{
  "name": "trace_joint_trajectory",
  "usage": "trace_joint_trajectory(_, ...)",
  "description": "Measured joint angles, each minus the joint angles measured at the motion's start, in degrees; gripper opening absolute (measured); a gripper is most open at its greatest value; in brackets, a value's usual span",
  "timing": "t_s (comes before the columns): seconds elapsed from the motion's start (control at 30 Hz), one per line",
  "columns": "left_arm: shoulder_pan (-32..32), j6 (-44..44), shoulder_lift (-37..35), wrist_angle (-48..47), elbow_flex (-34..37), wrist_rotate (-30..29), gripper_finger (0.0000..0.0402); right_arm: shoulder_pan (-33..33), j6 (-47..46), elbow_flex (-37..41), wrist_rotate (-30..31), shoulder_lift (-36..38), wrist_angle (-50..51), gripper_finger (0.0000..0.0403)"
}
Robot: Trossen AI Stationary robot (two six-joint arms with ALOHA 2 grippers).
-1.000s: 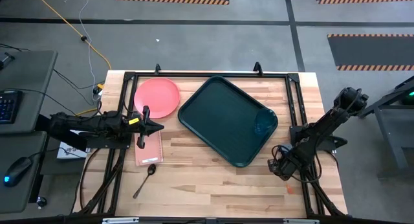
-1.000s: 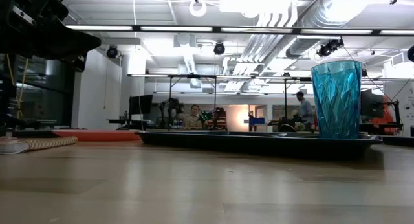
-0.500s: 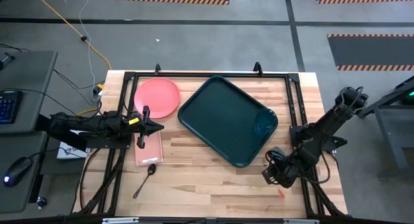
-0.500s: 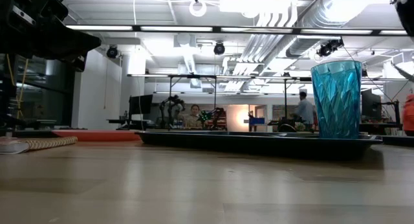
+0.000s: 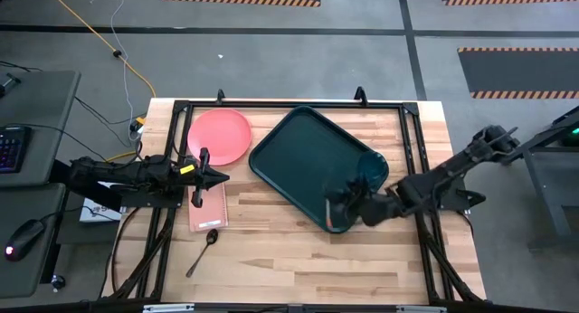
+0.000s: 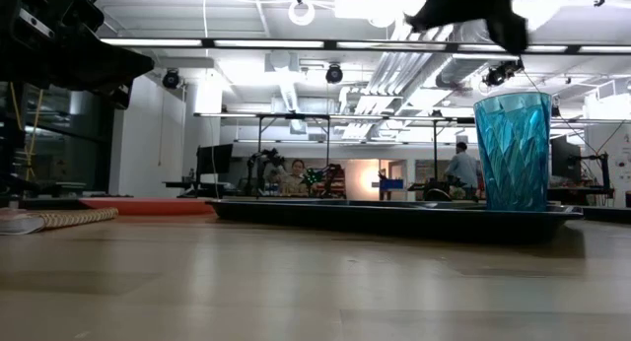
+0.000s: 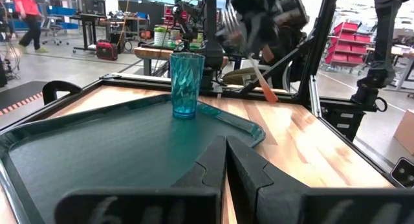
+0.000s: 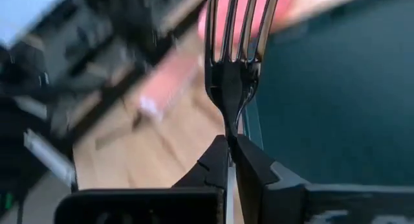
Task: Pick and place plate/cup/fork/spoon on tray
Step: Put the orange fork on the black serving tray to the left
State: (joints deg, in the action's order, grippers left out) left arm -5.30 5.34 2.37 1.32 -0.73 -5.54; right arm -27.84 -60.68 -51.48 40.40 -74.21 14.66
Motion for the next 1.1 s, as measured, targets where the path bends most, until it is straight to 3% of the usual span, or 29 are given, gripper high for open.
trace_joint_trajectory(0.1,0.01,0.0,0.0,-0.01,0.0,0.01,0.0005,2.72,1.77,-0.13,4.32,-1.24,-2.93,0.0001)
trace_joint_trajectory(0.5,0.02,0.0,-0.02,-0.02,0.0,0.13,0.0005,4.25,-13.91,-0.09,18.16,-9.02,-0.28,0.0)
trace_joint_trajectory(0.77,0.02,0.0,-0.01,-0.02,0.0,0.19,0.0005,4.64,-20.33,-0.09,16.95,-12.09,3.17,0.0)
trace_joint_trajectory(1.1,0.02,0.0,-0.02,-0.02,0.0,0.32,0.0005,5.35,-14.57,-0.2,14.94,-12.09,-2.57,0.0)
